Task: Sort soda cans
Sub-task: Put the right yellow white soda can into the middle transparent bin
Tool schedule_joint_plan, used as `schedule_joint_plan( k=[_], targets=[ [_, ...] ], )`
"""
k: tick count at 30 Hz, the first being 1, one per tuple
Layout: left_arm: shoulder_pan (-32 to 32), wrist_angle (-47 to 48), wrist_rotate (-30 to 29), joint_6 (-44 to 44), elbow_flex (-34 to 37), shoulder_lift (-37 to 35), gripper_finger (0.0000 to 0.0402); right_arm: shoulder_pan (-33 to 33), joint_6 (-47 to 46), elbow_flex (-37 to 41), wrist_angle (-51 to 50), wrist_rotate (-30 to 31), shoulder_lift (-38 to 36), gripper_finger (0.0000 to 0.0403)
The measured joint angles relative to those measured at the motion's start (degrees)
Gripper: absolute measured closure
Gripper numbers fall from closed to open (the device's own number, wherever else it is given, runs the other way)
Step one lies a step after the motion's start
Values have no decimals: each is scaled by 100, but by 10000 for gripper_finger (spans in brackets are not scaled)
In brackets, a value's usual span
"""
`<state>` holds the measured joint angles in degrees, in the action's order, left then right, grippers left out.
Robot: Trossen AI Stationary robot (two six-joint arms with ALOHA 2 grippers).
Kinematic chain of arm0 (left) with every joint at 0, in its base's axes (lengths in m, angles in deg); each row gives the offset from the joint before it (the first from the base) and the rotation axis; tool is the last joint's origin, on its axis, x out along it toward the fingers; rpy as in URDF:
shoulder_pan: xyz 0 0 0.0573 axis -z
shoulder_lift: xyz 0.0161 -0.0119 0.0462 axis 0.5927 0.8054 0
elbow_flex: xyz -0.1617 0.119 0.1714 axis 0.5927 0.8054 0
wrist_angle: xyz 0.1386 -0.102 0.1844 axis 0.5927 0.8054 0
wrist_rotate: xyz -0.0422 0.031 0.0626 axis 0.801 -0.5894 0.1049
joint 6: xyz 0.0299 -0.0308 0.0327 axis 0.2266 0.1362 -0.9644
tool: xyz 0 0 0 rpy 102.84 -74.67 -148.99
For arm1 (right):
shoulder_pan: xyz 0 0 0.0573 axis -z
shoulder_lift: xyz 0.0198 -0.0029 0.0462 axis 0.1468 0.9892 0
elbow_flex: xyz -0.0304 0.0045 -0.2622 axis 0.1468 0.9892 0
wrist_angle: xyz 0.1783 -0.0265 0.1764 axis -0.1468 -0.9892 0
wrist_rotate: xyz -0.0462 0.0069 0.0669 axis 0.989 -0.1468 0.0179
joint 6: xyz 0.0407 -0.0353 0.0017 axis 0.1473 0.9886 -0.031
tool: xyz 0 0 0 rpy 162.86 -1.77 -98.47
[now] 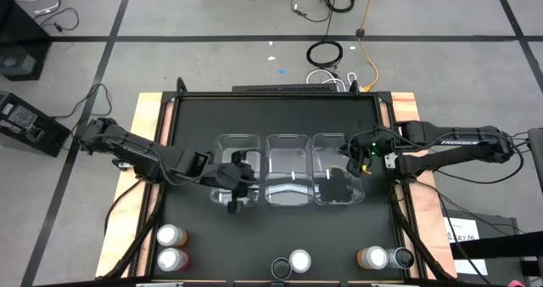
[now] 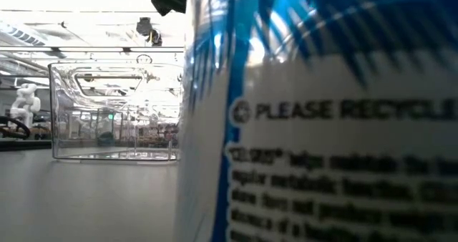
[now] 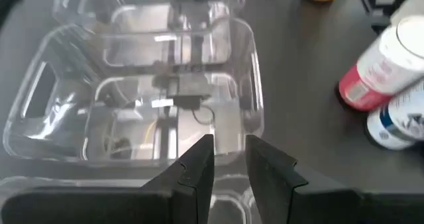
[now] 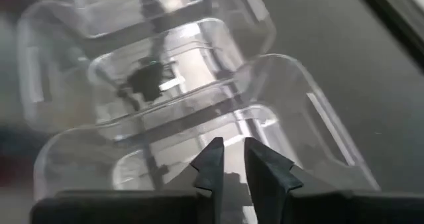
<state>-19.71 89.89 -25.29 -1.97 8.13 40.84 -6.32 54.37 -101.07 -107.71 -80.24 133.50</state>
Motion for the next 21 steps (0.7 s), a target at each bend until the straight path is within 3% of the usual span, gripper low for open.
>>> schedule_joint_plan(
  k=[3, 6, 11, 21],
  targets=[
    [135, -614, -208, 17, 468, -203, 303, -99, -83, -93, -35, -272, -108, 388],
    [229, -1123, -261, 165, 988, -466, 303, -355, -234, -379, -35, -328, -201, 398],
    [362, -1656, -310, 531, 1827, -995, 303, -983, -595, -1125, -675, 307, -32, 402],
    [683, -1615, -309, 515, 2453, -2097, 303, -2550, -1945, -2597, -2057, 1002, 1645, 403]
  ],
)
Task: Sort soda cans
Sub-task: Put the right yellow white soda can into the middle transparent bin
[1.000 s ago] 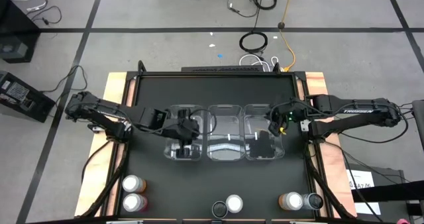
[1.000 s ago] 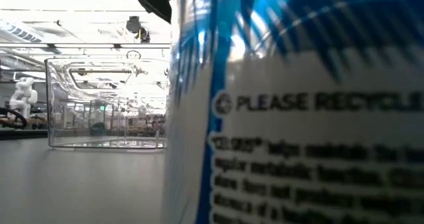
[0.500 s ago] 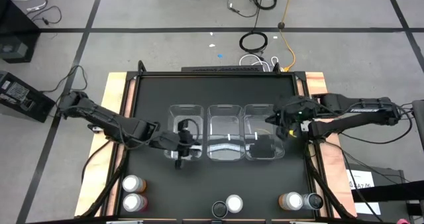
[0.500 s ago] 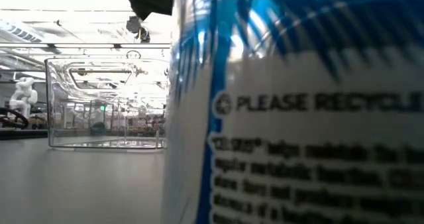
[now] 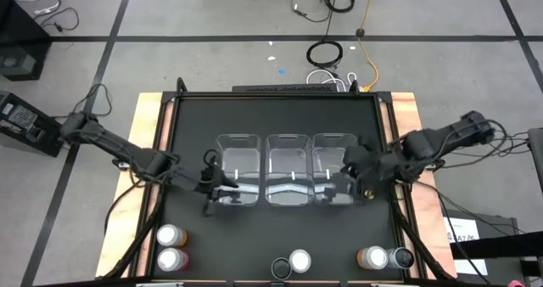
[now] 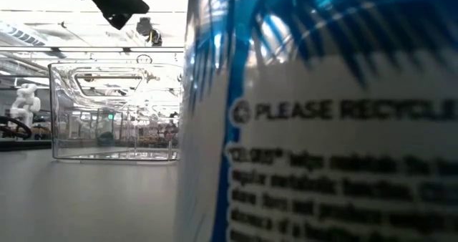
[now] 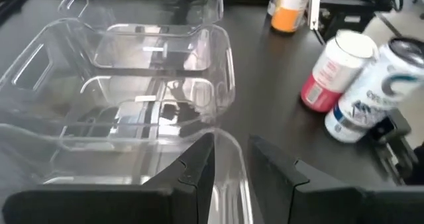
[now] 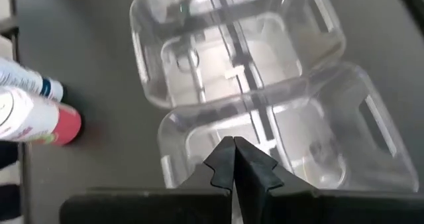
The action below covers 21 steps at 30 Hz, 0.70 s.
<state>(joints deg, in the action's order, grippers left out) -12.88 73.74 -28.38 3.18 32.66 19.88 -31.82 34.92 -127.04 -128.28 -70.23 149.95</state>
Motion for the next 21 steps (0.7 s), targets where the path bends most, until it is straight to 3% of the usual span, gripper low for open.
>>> schedule_joint_plan(
  k=[10, 13, 18, 21],
  targets=[
    [207, 1256, 54, -60, 23, -1115, 303, -1472, -2836, -1354, -1420, 402, 1267, 403],
    [211, 1567, 50, -107, 23, -1386, 303, -1759, -3635, -1390, -1635, 27, 1476, 403],
    [207, 1947, 56, -254, 23, -1630, 303, -2056, -4636, -1390, -2010, -1170, 1601, 403],
    [207, 2062, 58, -260, 23, -1688, 303, -2137, -4931, -1390, -1914, -1340, 1602, 403]
  ],
)
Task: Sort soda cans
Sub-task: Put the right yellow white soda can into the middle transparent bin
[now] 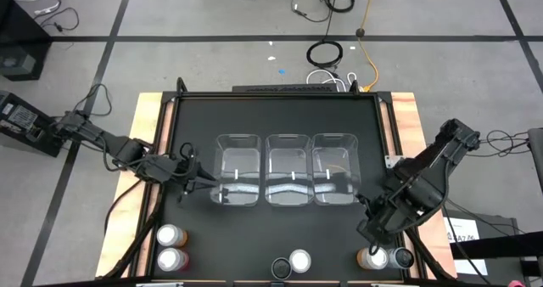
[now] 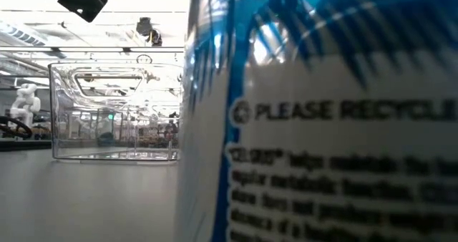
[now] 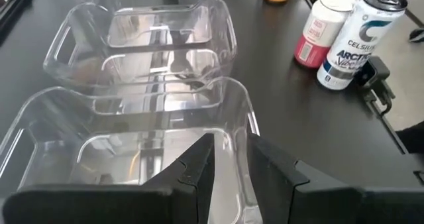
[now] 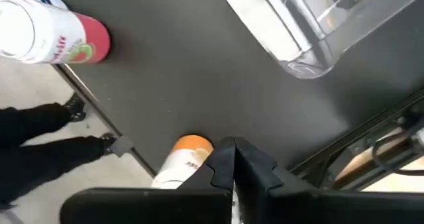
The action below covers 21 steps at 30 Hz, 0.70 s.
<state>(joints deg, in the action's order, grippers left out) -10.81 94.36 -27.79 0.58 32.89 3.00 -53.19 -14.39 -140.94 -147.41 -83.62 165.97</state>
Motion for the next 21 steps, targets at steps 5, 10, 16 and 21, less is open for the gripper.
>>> schedule_joint_plan(
  k=[5, 10, 16, 21],
  targets=[
    [0, 86, 13, 9, 0, -12, 303, -9, 13, 0, 320, -43, -1, 394],
    [0, 67, 13, 15, 0, -10, 303, -56, 276, 0, 580, -45, -1, 345],
    [0, -145, 15, 59, 0, -12, 303, -304, 653, 0, 318, -15, 0, 254],
    [0, -443, 15, 61, -2, -12, 303, -687, 633, 0, 318, -16, 137, 178]
  ],
)
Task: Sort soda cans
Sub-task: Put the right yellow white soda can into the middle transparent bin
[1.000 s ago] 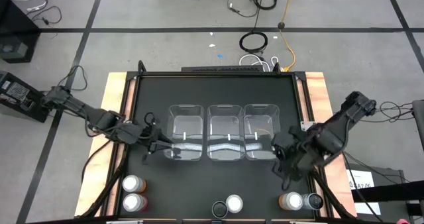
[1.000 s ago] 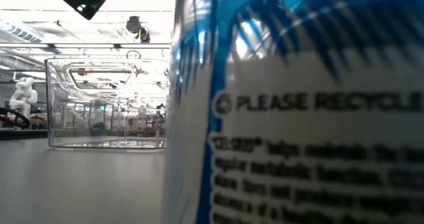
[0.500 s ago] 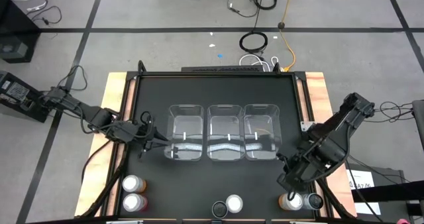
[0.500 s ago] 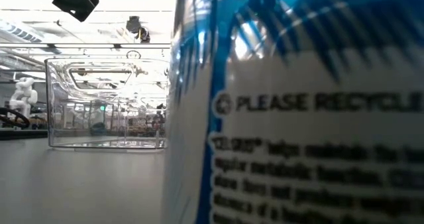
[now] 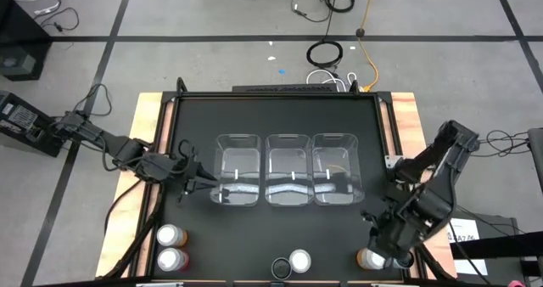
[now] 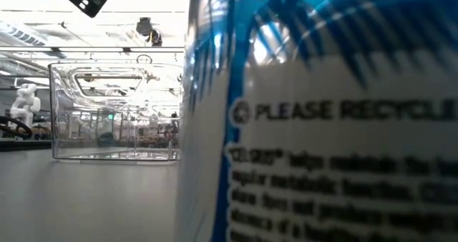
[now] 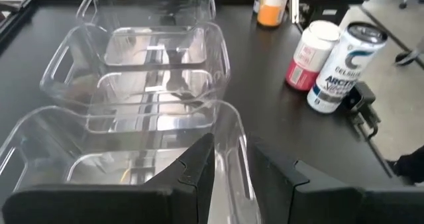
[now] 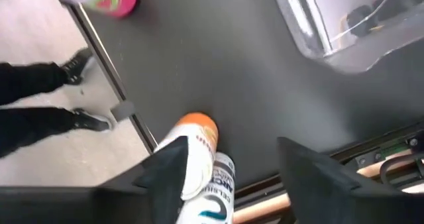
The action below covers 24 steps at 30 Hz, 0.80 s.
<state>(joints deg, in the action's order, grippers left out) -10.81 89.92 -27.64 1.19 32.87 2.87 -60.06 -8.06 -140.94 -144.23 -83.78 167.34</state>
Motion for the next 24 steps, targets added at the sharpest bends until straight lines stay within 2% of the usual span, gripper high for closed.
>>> schedule_joint_plan(
  k=[7, 18, 24],
  targets=[
    [0, -68, 0, 302, 0, 2, 303, -573, -13, 0, -29, -19, 378, 104],
    [0, -142, -4, 299, 0, 2, 303, -677, -41, 0, 463, -4, 429, 92],
    [0, -102, -7, 292, 0, 2, 303, -712, -131, 0, 459, -144, 429, 60]
  ],
)
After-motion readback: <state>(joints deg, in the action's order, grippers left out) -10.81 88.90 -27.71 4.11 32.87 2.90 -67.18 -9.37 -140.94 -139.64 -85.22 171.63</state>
